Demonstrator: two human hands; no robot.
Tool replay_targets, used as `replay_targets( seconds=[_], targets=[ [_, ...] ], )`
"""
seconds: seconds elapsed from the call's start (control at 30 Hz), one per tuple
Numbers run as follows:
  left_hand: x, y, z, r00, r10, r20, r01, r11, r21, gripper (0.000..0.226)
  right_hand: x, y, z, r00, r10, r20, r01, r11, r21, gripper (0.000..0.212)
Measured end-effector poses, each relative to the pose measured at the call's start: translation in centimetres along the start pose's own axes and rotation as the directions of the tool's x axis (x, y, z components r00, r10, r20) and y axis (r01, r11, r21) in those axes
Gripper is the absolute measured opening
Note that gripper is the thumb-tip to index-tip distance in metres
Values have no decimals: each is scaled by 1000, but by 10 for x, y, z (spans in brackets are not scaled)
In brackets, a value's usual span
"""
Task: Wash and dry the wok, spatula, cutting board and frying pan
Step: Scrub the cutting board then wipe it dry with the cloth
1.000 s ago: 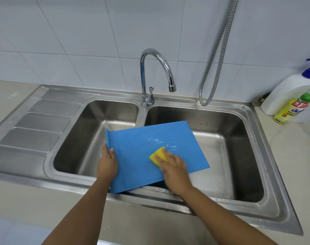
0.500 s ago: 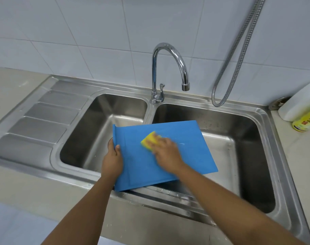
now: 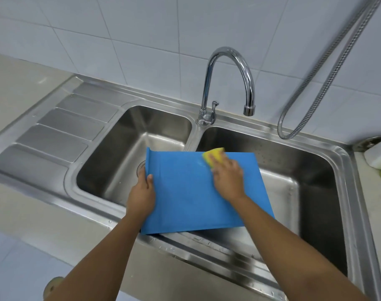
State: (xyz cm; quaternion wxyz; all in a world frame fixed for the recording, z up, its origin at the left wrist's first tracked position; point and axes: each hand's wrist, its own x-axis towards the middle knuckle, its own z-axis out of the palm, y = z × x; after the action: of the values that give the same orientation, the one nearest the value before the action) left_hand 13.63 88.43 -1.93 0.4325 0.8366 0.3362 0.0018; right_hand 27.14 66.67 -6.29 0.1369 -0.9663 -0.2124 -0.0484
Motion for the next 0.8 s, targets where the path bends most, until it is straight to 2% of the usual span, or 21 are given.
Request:
replay_targets(
  seconds=[0.03,0.07,0.1,0.13,0.17,0.2,0.27,0.3,0.33,0.37,0.4,0.43,0.5,0.53,0.57,0.6,0.63,0.67,0.73,0.77,0.8],
  targets=[
    [0,0,0,1000,-5,5,5,1000,-4,47,5,19,-3,968,252,12,-252,968,9,52],
    [0,1,0,1000,-9,8,9,1000,-10,47,8,32,-5,859,512,15,-512,857,61,52],
    [0,1,0,1000,-12,8,12,1000,-16,47,10,35,-8,726,687,16,-685,721,109,53],
    [0,2,-1,1000,-14,9,14,1000,-17,47,11,26,-11,644,765,18,-761,638,115,54],
    [0,3,0,1000,-18,10,18,1000,-15,47,11,11,-13,654,756,31,-754,648,104,54],
    [0,3,-1,1000,-20,8,20,1000,-11,47,9,-6,-11,746,665,34,-665,742,88,55],
    [-1,3,-1,1000,-21,7,21,1000,-3,47,1,-29,-4,964,258,60,-261,964,47,54],
    [-1,3,-1,1000,-23,8,23,1000,-4,47,0,-29,-3,996,54,77,-57,997,42,52],
    [-2,3,-2,1000,-27,9,27,1000,-8,47,5,-18,-3,993,-69,91,66,997,37,50],
    [-2,3,-2,1000,-30,10,30,999,-11,47,11,-1,-5,992,-74,104,71,997,26,49],
    [-2,3,-2,1000,-28,9,28,1000,-10,48,17,16,-5,993,33,109,-33,999,-1,50],
    [-2,3,-2,1000,-22,8,23,1000,-9,48,20,33,-6,970,221,101,-222,975,-7,51],
    [-2,3,-1,1000,-14,7,14,1000,-16,47,19,45,-10,763,642,74,-646,761,58,53],
    [-2,3,-1,1000,-16,9,16,1000,-19,47,15,36,-14,702,709,64,-712,699,73,53],
    [-2,3,-1,1000,-21,11,21,1000,-18,47,9,21,-16,735,675,57,-678,733,61,53],
    [-1,2,0,1000,-25,10,25,1000,-16,47,0,3,-14,821,568,51,-570,821,40,53],
    [0,1,0,1000,-30,10,30,999,-15,47,-13,-13,-10,924,382,30,-382,923,35,54],
    [1,0,0,1000,-30,10,30,999,-14,47,-29,-25,-5,989,145,18,-145,988,42,53],
    [3,-1,1,1000,-19,10,19,1000,-11,47,-53,-21,1,972,-235,13,235,972,23,51],
    [3,-2,2,1000,-14,9,14,1000,-12,47,-57,-6,1,955,-298,19,298,955,-4,50],
    [3,-2,2,1000,-9,6,9,1000,-15,47,-59,11,0,969,-245,19,246,969,-38,49]
  ],
)
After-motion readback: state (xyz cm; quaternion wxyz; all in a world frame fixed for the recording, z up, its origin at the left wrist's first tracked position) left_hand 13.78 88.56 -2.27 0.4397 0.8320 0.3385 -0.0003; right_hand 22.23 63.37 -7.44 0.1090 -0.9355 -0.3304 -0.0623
